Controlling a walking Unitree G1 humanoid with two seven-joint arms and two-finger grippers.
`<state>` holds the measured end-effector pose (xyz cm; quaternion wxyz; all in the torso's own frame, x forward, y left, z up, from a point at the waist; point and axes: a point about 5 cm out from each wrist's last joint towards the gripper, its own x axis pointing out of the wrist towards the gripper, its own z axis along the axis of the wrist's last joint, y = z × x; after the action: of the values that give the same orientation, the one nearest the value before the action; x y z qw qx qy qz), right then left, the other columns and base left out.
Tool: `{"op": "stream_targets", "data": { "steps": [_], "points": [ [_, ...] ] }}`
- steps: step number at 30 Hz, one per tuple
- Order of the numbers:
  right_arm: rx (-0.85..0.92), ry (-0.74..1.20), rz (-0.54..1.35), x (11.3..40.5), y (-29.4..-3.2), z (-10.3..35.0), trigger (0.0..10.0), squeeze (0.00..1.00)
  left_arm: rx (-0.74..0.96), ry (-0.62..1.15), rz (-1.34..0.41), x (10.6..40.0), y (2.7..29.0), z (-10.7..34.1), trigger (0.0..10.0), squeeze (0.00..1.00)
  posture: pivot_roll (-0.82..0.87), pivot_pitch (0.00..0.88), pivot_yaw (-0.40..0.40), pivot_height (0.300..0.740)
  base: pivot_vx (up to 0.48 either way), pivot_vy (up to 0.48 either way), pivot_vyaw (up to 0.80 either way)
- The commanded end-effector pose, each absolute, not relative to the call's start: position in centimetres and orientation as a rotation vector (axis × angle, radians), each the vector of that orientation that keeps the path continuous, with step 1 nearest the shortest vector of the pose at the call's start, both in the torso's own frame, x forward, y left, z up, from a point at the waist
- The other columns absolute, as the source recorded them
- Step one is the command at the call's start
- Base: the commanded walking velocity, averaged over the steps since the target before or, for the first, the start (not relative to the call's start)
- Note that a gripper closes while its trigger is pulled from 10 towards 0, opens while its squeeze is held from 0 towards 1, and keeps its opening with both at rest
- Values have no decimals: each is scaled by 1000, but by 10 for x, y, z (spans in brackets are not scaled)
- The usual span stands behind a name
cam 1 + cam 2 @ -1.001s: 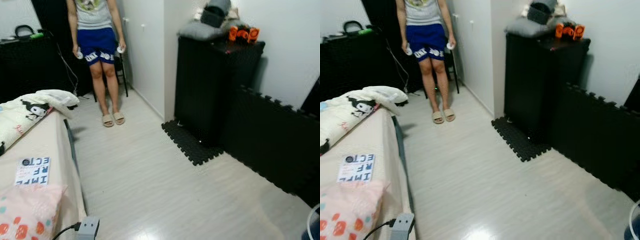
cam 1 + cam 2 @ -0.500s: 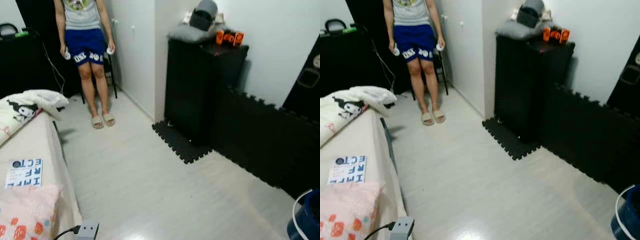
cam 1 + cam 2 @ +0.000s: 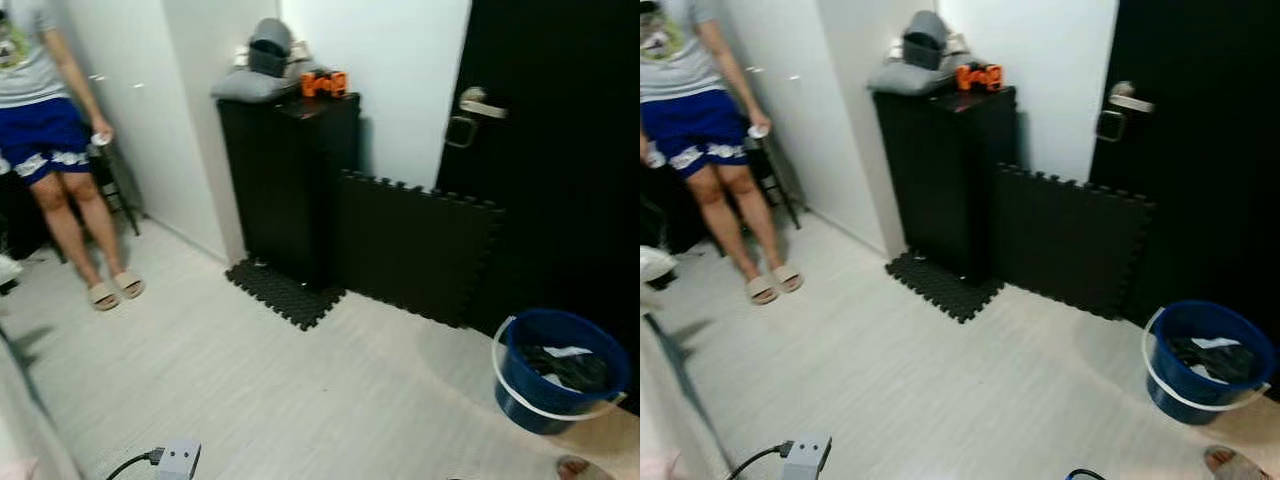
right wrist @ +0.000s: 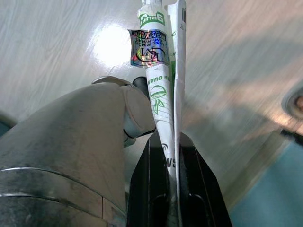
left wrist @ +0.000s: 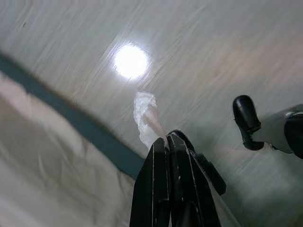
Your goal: Clean up the room
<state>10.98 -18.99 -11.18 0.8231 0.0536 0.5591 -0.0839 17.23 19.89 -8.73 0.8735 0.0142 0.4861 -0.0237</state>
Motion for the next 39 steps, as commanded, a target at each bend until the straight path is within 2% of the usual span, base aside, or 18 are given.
{"op": "stream_targets", "data": {
  "steps": [1, 16, 26, 30, 39],
  "points": [
    [141, 1250, -167, 94, -182, -117, 10000, 0, 49, 1003, -53, 174, 204, -86, 10000, 0, -94, 5, 89, 729, 480, 0, 0],
    [120, 1252, -145, 95, -184, -117, 10000, 0, 54, 953, -65, 186, 200, -80, 10000, 0, -91, 3, 84, 729, 480, 0, 0],
    [135, 1264, -178, 92, -185, -117, 10000, 0, 29, 896, -90, 204, 190, -72, 10000, 0, -91, 3, 82, 729, 480, 0, -749],
    [101, 1285, -185, 87, -189, -118, 10000, 0, 0, 832, -149, 220, 174, -64, 10000, 0, -87, 4, 79, 729, 0, 0, -744],
    [88, 1295, -203, 85, -190, -118, 10000, 0, 12, 803, -192, 229, 165, -59, 10000, 0, -88, 0, 82, 729, 0, 0, -744]
  ]
}}
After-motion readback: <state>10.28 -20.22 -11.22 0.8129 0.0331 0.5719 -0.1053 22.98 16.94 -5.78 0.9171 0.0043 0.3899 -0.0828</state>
